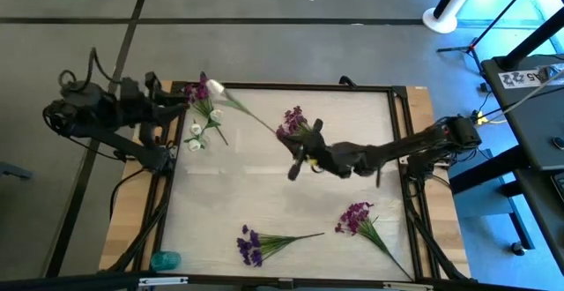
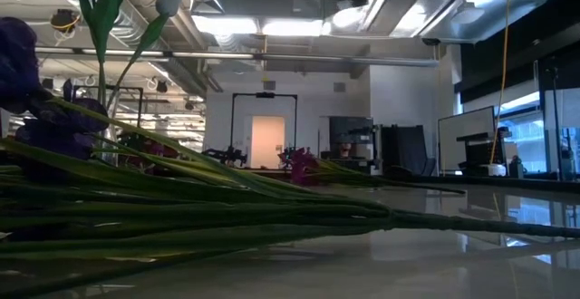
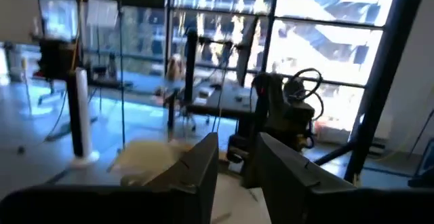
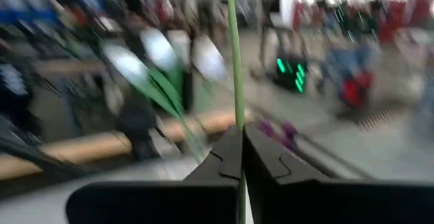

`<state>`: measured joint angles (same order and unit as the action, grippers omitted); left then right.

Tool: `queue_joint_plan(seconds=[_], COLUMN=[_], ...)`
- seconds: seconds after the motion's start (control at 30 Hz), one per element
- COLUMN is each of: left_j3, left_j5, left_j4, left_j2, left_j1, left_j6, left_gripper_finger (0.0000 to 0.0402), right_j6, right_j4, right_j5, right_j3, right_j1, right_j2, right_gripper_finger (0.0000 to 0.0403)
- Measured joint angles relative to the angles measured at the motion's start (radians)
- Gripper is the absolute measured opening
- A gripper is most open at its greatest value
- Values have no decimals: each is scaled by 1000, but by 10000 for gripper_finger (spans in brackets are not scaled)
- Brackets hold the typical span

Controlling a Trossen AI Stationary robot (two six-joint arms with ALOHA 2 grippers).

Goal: Sort flowers into vase by color
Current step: Put the white flower into the transparent vase

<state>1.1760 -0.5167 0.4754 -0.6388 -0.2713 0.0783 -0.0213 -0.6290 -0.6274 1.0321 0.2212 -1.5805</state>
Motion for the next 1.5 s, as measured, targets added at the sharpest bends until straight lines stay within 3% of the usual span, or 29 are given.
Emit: queue_joint_plan(seconds=[0.13,0.27,0.33,0.43,0.83,1.03,1.23,1.43,1.5], left_j3=[-88,-144,-180,-222,-230,-230,-230,-230,-230], left_j5=[56,108,189,215,214,206,210,267,265], left_j4=[-186,-309,-423,-589,-909,-937,-937,-937,-937], left_j2=[-27,-78,-111,-181,-427,-444,-444,-444,-444], left_j1=[0,1,1,0,48,114,152,154,151], left_j6=[-28,-42,-62,-91,-115,-63,-54,-39,-28], left_gripper_finger=[122,159,174,189,183,176,135,28,10], right_j6=[-102,-169,-176,-175,-93,-80,-80,-72,-60], right_j4=[-198,-286,-318,-322,-294,-264,-258,-249,-242], right_j5=[95,132,162,231,429,423,418,406,394], right_j3=[1,1,1,1,2,2,2,2,3], right_j1=[50,69,67,47,-66,-71,-72,-71,-71], right_j2=[5,5,5,5,5,5,5,5,5], right_gripper_finger=[2,2,1,1,1,1,1,8,25])
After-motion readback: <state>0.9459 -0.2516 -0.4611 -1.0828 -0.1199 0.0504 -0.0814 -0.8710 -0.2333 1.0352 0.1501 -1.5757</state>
